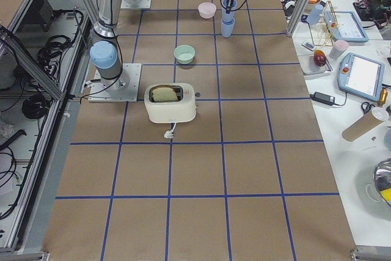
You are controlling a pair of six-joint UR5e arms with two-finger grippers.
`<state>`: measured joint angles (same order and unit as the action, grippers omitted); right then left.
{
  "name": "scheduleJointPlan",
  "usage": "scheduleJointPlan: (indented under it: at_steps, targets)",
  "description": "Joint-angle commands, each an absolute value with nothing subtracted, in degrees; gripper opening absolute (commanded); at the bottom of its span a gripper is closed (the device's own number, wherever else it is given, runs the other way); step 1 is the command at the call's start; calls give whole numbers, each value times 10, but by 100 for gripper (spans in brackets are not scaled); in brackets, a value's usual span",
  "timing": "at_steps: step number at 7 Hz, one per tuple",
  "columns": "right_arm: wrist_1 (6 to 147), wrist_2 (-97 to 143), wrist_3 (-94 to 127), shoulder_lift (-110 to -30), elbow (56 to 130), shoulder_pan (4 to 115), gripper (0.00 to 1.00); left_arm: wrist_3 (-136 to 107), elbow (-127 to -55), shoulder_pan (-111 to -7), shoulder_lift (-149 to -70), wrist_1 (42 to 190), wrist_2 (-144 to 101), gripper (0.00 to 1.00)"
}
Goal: Stack blue cups with both arms
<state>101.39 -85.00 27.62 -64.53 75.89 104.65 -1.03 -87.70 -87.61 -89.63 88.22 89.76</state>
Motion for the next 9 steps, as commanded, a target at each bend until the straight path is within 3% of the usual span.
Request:
scheduleJointPlan:
  at_steps: [1, 4, 5, 6, 7, 9]
  targets:
    - [1024, -831, 276, -636, 759, 1048, 0, -10, -879, -876, -897, 882, 896, 100]
    - [1032, -833, 272, -624, 759, 1048, 0, -10, -882, -876, -896, 882, 895, 100]
    - [1032, -835, 272, -623, 760, 1048, 16, -10, -882, -876, -894, 882, 895, 100]
    - [1032, -836, 272, -623, 759, 1048, 60, -10, -882, -877, -893, 882, 895, 100]
    - [1032, -838, 274, -626, 759, 1047, 95, -10, -883, -877, -892, 882, 895, 100]
    - [1021, -859, 275, -642, 758, 1041, 100, -10, -883, -877, -890, 883, 896, 100]
